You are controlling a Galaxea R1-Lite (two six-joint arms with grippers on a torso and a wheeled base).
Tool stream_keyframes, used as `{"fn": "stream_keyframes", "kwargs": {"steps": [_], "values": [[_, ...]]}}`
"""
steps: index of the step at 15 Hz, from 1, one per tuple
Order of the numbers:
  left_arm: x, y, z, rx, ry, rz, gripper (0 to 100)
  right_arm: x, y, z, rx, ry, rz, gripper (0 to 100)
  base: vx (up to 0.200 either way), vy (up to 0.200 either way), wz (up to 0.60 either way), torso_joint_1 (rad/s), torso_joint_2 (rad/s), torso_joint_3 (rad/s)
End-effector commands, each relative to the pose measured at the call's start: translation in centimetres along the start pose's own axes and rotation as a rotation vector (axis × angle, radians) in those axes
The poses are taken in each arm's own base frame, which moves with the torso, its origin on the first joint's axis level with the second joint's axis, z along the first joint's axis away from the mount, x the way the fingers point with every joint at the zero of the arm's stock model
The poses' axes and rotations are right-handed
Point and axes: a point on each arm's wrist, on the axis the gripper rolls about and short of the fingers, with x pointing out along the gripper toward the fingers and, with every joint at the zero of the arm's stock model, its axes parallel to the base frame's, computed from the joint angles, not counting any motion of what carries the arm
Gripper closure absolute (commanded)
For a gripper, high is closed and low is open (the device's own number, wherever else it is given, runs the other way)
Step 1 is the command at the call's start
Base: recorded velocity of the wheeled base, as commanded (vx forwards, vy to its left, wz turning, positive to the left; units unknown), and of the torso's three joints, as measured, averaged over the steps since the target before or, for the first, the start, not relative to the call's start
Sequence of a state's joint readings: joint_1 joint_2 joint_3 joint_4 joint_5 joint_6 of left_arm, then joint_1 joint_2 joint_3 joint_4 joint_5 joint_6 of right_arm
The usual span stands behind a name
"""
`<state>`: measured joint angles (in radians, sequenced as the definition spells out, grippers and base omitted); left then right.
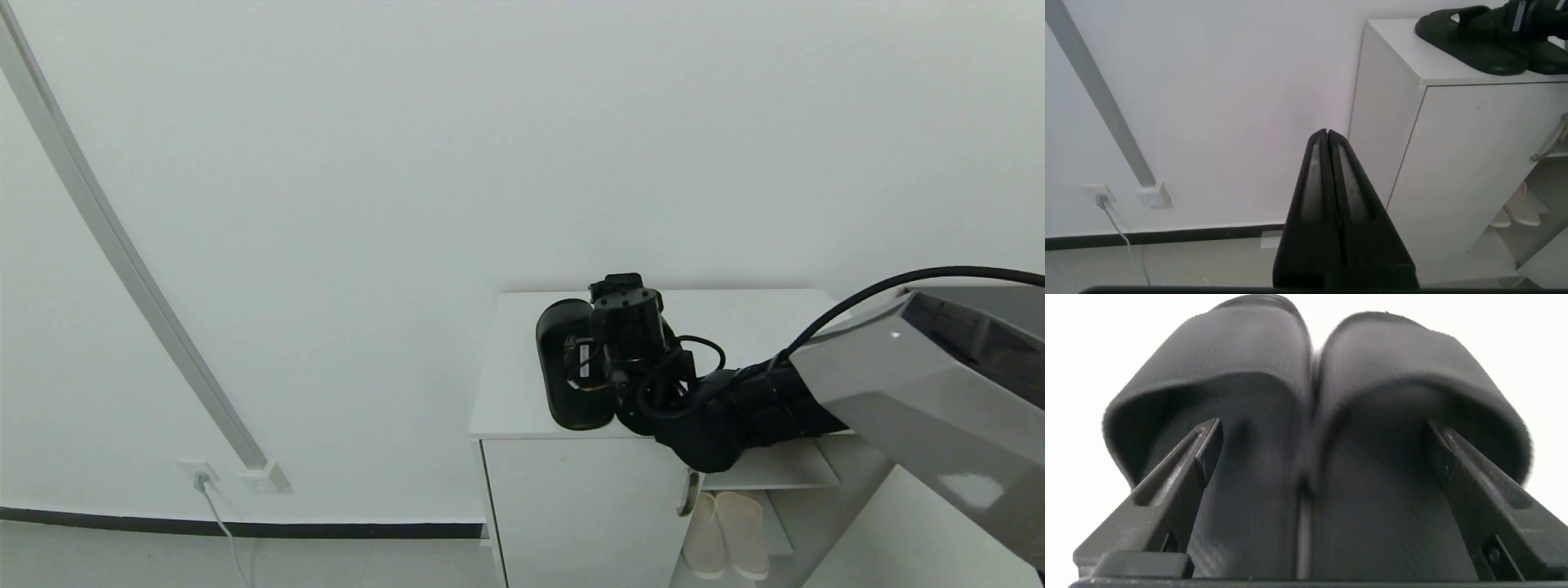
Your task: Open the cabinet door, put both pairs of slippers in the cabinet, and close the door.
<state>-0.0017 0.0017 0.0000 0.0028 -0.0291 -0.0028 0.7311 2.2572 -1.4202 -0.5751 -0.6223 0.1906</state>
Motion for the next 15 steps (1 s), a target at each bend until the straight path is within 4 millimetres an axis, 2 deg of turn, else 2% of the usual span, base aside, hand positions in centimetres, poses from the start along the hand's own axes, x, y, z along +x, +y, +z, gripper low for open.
{"fn": "stream_keyframes", "kwargs": {"steps": [1,5,6,12,14,15], "values": [[0.0,0.0,0.0,0.0,0.0,0.0,100,1.6,0.2,-1.2,-0.015,0.005,-0.014,0,0.0,0.0,0.0,0.0,0.0,0.0],[0.0,0.0,0.0,0.0,0.0,0.0,100,2.9,-0.2,-0.7,0.004,-0.018,-0.033,0,0.0,0.0,0.0,0.0,0.0,0.0],[0.0,0.0,0.0,0.0,0.0,0.0,100,3.0,-0.2,-0.7,0.0,-0.018,-0.034,100,0.0,0.0,0.0,0.0,0.0,0.0],[0.0,0.0,0.0,0.0,-0.001,0.0,100,2.9,-0.2,-0.3,0.002,-0.028,-0.034,100,0.0,0.0,0.0,0.0,0.0,0.0],[0.0,0.0,0.0,0.0,0.0,-0.001,100,1.6,-0.4,1.3,-0.008,-0.051,-0.02,100,0.0,0.0,0.0,0.0,0.0,0.0],[0.0,0.0,0.0,0.0,0.0,-0.001,100,0.3,-0.3,2.1,-0.007,-0.058,0.001,100,0.0,0.0,0.0,0.0,0.0,0.0]]}}
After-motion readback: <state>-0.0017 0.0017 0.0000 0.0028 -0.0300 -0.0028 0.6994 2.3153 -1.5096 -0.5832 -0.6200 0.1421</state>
